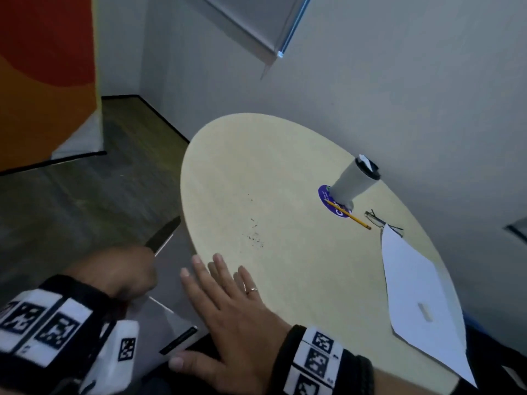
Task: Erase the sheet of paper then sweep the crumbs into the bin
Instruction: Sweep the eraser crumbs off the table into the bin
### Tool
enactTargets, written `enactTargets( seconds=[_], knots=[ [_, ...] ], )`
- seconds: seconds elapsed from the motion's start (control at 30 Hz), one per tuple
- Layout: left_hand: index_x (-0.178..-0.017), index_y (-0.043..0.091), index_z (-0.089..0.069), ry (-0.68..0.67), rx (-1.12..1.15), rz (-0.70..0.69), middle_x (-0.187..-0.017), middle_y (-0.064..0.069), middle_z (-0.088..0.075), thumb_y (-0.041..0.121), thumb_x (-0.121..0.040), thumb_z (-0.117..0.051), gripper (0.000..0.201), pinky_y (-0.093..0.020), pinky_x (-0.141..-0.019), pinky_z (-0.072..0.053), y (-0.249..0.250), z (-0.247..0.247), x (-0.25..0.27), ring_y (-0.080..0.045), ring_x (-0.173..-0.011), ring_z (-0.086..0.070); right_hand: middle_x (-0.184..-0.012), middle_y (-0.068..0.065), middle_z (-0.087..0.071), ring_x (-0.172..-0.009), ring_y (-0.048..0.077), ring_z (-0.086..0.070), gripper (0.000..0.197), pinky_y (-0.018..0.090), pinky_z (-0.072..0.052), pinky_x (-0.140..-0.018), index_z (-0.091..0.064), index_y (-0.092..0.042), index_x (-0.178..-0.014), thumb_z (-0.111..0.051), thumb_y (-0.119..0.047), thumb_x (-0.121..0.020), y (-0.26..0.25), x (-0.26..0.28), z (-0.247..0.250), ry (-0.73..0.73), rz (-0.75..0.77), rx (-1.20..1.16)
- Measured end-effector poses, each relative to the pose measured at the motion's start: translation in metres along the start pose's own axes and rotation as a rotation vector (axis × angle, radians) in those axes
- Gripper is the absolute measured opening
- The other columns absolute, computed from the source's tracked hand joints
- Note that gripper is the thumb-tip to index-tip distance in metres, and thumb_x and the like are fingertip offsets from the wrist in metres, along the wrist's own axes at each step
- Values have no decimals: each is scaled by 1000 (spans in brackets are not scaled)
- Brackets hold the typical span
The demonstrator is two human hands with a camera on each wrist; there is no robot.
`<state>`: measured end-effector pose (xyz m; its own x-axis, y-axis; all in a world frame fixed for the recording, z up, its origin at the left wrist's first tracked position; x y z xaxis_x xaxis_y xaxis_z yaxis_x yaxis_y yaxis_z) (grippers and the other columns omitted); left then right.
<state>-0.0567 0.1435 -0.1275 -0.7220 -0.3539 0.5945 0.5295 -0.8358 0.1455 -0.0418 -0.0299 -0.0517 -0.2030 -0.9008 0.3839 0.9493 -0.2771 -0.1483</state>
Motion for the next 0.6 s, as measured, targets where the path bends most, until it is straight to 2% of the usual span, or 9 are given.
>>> enactTargets(
  seconds=[0.07,0.17,0.23,0.3,0.33,0.4,0.5,0.53,0.6],
  knots=[
    [-117,4,-71,-1,-19,7,-126,-9,-70,22,-101,-50,32,-25,-83,-49,0,2,1,-21,-113,-69,-172,-8,34,-155,17,40,101,50,24,-125,20,-30,-168,-38,-77,-101,22,2,11,39,-74,14],
    [-118,1,-71,10,-32,1,-127,-12,-71,21,-103,-48,34,-26,-86,-50,3,2,1,-22,-115,-69,-173,5,32,-156,25,38,101,57,16,-129,19,-19,-168,-25,-80,-100,85,3,21,13,-326,7],
    [-124,5,-69,36,-38,5,-131,-9,-69,22,-106,-45,35,-25,-91,-50,5,1,-2,-21,-120,-66,-173,13,29,-158,31,33,105,59,11,-130,18,-14,-168,-22,-82,-99,128,7,18,-20,-519,-57],
    [-130,9,-65,55,-61,13,-135,-6,-66,23,-108,-44,33,-24,-92,-48,7,1,-1,-20,-125,-64,-171,16,32,-157,33,32,106,59,12,-130,23,-15,-166,-20,-84,-99,148,10,11,-30,-614,-124],
    [-128,9,-66,48,-63,16,-134,-7,-67,22,-107,-45,33,-23,-87,-47,8,1,-1,-20,-124,-65,-169,15,34,-156,34,34,105,59,13,-130,25,-15,-164,-19,-84,-99,144,8,9,-32,-594,-126],
    [-120,4,-70,17,-40,28,-130,-9,-70,19,-104,-47,32,-21,-75,-44,7,2,1,-20,-117,-68,-166,12,37,-154,31,37,102,60,16,-128,27,-18,-163,-16,-84,-99,110,-1,8,-53,-408,-64],
    [-116,2,-71,-5,-32,27,-127,-11,-70,17,-103,-48,31,-25,-74,-44,10,4,6,-23,-115,-69,-170,0,35,-155,21,38,92,51,26,-123,23,-28,-166,-18,-79,-101,51,-7,9,-95,-80,-25],
    [-116,3,-71,6,-12,38,-128,-12,-70,17,-101,-48,30,-25,-74,-43,9,6,8,-24,-114,-69,-171,-3,34,-155,19,38,90,50,27,-123,22,-31,-166,-16,-79,-100,48,-9,13,-87,-52,-39],
    [-118,4,-70,24,9,56,-129,-11,-70,16,-99,-49,30,-25,-75,-42,8,8,10,-25,-116,-69,-170,-4,35,-155,19,39,93,55,21,-127,23,-29,-166,-9,-81,-95,76,-13,24,-46,-157,-45]
  ],
)
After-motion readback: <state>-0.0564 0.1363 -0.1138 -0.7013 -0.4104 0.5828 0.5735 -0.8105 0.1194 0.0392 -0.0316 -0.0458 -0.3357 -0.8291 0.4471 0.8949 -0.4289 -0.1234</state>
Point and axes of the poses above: each hand's wrist, its own x-axis away from the middle knuckle, its own z-axis out of the back of the hand, y = z × x, the point moved 10 cm from there along -x, towards the middle knuckle
